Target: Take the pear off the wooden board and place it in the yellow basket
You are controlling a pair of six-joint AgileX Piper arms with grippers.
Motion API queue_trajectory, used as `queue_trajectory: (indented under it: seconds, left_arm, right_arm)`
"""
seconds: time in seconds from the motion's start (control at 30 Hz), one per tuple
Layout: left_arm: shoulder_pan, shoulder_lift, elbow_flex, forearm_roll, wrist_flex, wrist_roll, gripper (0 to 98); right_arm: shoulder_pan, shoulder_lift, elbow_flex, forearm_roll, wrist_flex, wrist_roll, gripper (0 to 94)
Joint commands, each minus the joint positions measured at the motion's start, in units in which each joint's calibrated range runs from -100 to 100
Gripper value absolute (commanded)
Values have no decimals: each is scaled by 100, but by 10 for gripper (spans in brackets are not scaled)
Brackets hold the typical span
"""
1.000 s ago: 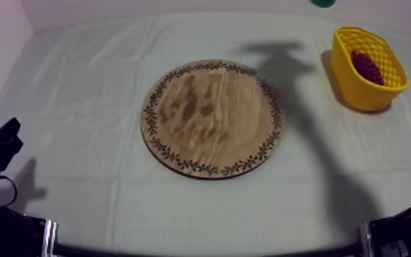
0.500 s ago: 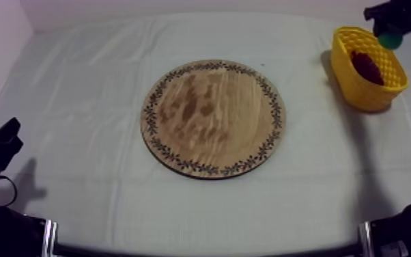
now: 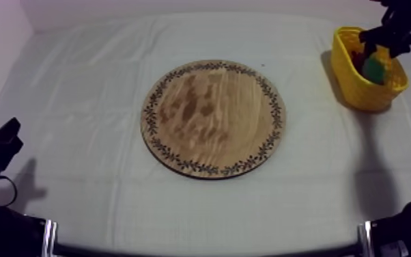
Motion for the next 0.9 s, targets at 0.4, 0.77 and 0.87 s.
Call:
queue_trajectory:
  seconds: [0.4, 0.77, 0.87]
  left_arm:
    - [1, 0, 0, -2, -1, 1, 1]
    - [1, 0, 0, -2, -1, 1, 1]
    - [1, 0, 0, -2, -1, 1, 1]
  right_arm:
    - [14, -1295, 1149, 81, -1031, 44, 650]
    - [-232, -4706, 4642, 660, -2704, -736, 501]
    - [-322, -5723, 5428, 550, -2910, -687, 451]
